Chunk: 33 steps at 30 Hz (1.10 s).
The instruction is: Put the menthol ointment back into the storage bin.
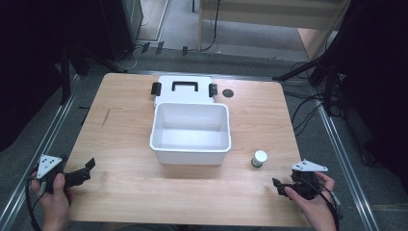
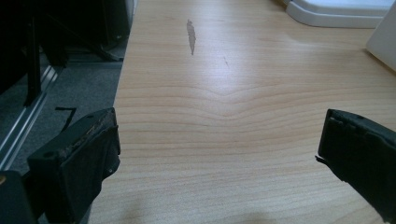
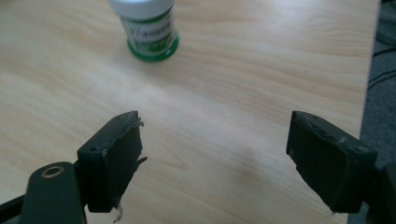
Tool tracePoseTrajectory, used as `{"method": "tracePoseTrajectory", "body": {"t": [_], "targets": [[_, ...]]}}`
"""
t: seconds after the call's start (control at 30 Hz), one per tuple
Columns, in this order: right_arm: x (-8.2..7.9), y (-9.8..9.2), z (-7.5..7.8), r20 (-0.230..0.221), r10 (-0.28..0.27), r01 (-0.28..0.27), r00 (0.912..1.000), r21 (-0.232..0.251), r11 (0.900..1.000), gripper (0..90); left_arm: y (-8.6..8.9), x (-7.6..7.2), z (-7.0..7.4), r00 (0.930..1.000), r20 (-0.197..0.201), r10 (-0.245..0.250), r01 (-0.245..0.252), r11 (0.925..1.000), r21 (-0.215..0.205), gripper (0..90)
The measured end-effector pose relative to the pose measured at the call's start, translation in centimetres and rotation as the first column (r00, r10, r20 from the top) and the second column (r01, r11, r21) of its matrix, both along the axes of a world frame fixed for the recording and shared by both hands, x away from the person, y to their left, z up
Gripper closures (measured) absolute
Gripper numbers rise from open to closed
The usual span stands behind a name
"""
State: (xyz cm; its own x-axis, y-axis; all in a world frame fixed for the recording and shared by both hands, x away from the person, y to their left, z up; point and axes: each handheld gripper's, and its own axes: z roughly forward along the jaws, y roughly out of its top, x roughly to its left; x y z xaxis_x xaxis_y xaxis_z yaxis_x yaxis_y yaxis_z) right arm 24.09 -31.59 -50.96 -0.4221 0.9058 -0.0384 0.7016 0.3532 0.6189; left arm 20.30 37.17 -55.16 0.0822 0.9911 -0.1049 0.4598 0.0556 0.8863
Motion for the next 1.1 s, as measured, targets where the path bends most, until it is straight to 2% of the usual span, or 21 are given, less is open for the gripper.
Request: {"method": "tracePoseTrajectory", "body": {"t": [0.1,0.13,0.2,0.23,0.3,0.37,0.4,0.43,0.5,0.53,0.57,0.6,0.63,0.7,0.77,0.83,0.87,0.93,1.1], "targets": [[0.6,0.8,0.6,-0.088,0.048,-0.052,0.995,-0.054,0.997,17.0,0.0,0.0,0.0,1.0,-0.002,-0.001,0.001,1.0,-0.002,0.0],[0.6,0.8,0.6,-0.088,0.048,-0.052,0.995,-0.054,0.997,17.0,0.0,0.0,0.0,1.0,-0.002,-0.001,0.001,1.0,-0.002,0.0],[1.1,1.1,1.1,-0.136,0.067,-0.08,0.9884,-0.093,0.993,16.7,0.0,0.1,0.0,1.0,-0.005,-0.002,0.002,1.0,-0.002,0.0],[1.6,1.6,1.7,-0.185,0.08,-0.102,0.9795,-0.115,0.988,16.7,0.0,0.1,0.0,1.0,-0.006,-0.004,0.004,1.0,-0.001,0.0],[2.0,1.8,2.1,-0.223,0.09,-0.121,0.9707,-0.133,0.984,16.7,0.1,0.1,0.0,1.0,-0.003,-0.004,0.004,1.0,-0.004,0.0],[2.5,2.2,2.6,-0.272,0.102,-0.148,0.9568,-0.152,0.977,16.6,0.1,0.1,0.0,1.0,-0.001,-0.004,0.004,1.0,-0.009,0.0],[2.5,2.2,2.6,-0.272,0.102,-0.148,0.9568,-0.152,0.977,16.6,0.1,0.1,0.0,1.0,-0.001,-0.004,0.004,1.0,-0.009,0.0],[3.0,2.6,2.9,-0.323,0.102,-0.167,0.9407,-0.18,0.969,16.4,0.1,0.0,0.0,1.0,-0.001,-0.003,0.003,0.9999,-0.01,0.0],[3.6,3.1,3.1,-0.372,0.094,-0.181,0.9234,-0.206,0.962,16.0,0.1,0.1,0.0,1.0,-0.001,-0.003,0.003,0.9999,-0.01,0.0],[3.6,3.1,3.1,-0.372,0.094,-0.181,0.9234,-0.206,0.962,16.0,0.1,0.1,0.0,1.0,-0.001,-0.003,0.003,0.9999,-0.01,0.0],[4.1,3.8,3.3,-0.433,0.099,-0.216,0.8959,-0.229,0.949,14.8,0.1,0.1,0.0,1.0,-0.002,-0.003,0.003,0.9999,-0.011,0.0],[4.3,4.1,3.4,-0.445,0.098,-0.225,0.8901,-0.241,0.944,14.8,0.1,0.1,0.0,1.0,-0.003,-0.004,0.004,0.9999,-0.01,0.0],[4.3,4.1,3.4,-0.445,0.098,-0.225,0.8901,-0.241,0.944,14.8,0.1,0.1,0.0,1.0,-0.003,-0.004,0.004,0.9999,-0.01,0.0],[5.1,5.1,3.9,-0.475,0.082,-0.24,0.8764,-0.283,0.929,15.0,0.1,0.1,0.0,1.0,-0.005,-0.003,0.003,0.9999,-0.014,0.0],[5.6,5.6,4.2,-0.481,0.075,-0.238,0.8737,-0.288,0.928,16.0,0.1,0.1,0.0,1.0,-0.004,-0.005,0.005,0.9999,-0.014,0.0],[6.1,6.1,4.6,-0.479,0.073,-0.235,0.8749,-0.289,0.928,17.5,0.1,0.1,0.0,1.0,-0.004,-0.005,0.005,0.9999,-0.015,0.0],[6.4,6.3,4.8,-0.474,0.078,-0.238,0.877,-0.288,0.928,19.0,0.1,0.0,0.0,1.0,-0.004,-0.006,0.006,0.9999,-0.015,0.0],[6.8,6.7,5.2,-0.478,0.082,-0.243,0.8744,-0.287,0.927,23.3,0.1,0.1,0.0,1.0,-0.004,-0.006,0.006,0.9999,-0.016,0.0],[7.8,7.6,5.8,-0.478,0.085,-0.237,0.8743,-0.268,0.934,30.0,0.2,0.1,0.0,0.9999,-0.009,-0.009,0.009,0.9998,-0.015,0.0]]}}
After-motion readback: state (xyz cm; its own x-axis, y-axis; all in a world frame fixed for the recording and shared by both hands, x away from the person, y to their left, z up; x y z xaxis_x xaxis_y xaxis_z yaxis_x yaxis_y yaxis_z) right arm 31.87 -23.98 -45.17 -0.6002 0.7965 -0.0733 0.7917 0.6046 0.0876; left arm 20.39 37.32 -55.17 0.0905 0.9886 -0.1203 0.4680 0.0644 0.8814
